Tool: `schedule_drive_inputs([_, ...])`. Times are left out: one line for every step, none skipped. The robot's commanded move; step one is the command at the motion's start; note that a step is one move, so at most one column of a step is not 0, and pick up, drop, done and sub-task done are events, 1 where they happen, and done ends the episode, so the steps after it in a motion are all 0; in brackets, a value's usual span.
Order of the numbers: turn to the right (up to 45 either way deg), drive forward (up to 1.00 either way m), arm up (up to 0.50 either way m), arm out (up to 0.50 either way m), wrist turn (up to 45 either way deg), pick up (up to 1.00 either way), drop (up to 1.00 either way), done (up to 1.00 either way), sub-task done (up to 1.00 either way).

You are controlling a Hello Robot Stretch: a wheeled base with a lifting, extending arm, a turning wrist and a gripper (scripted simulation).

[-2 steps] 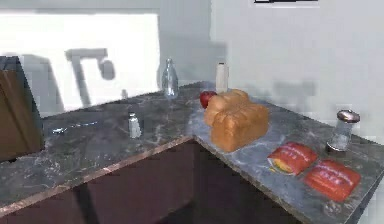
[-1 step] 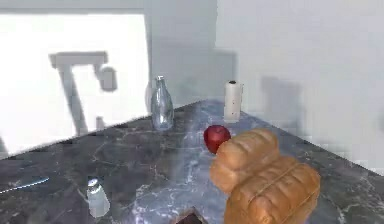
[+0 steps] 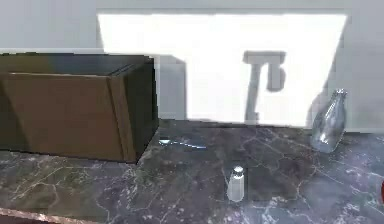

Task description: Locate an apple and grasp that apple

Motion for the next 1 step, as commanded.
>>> schedule_drive_inputs([-33.0,0.0,0.0,0.0,0.0,0.0,0.0,0.0,0.0])
